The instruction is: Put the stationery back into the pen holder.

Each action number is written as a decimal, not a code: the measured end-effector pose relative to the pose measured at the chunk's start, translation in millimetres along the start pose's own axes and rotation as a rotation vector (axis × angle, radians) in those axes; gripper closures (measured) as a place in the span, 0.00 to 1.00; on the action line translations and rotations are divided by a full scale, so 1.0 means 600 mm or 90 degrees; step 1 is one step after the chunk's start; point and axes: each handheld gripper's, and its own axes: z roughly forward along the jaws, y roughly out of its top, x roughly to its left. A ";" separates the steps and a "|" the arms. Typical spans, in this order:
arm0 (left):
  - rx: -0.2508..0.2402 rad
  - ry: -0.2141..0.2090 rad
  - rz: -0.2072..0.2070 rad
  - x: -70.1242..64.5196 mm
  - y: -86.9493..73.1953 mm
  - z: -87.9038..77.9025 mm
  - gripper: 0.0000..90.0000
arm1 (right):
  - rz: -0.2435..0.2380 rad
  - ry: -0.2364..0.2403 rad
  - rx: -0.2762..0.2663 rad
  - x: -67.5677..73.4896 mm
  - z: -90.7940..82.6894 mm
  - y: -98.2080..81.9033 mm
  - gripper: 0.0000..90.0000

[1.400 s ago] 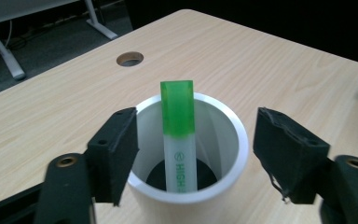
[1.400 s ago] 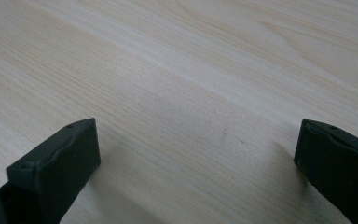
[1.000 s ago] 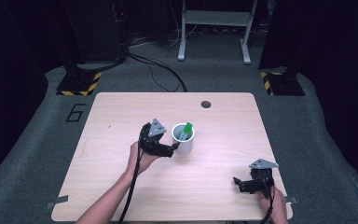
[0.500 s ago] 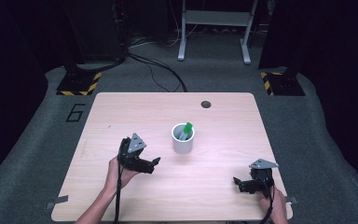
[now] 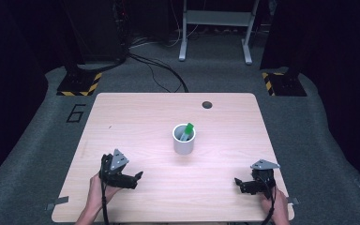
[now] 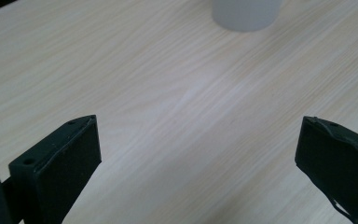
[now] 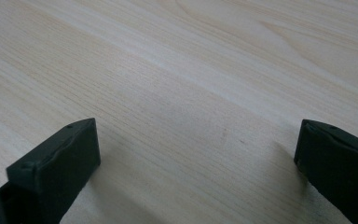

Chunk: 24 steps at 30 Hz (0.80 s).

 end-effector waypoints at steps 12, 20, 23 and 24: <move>0.059 0.037 -0.073 0.031 -0.110 -0.001 0.00 | 0.000 0.000 0.000 0.000 0.000 0.000 0.00; 0.043 0.053 -0.118 0.045 -0.147 -0.006 0.00 | 0.001 0.000 -0.001 0.000 0.000 0.000 0.00; 0.046 0.042 -0.134 0.052 -0.149 -0.005 0.00 | 0.000 0.000 0.000 0.000 0.000 0.000 0.00; 0.046 0.042 -0.134 0.052 -0.149 -0.005 0.00 | 0.000 0.000 0.000 0.000 0.000 0.000 0.00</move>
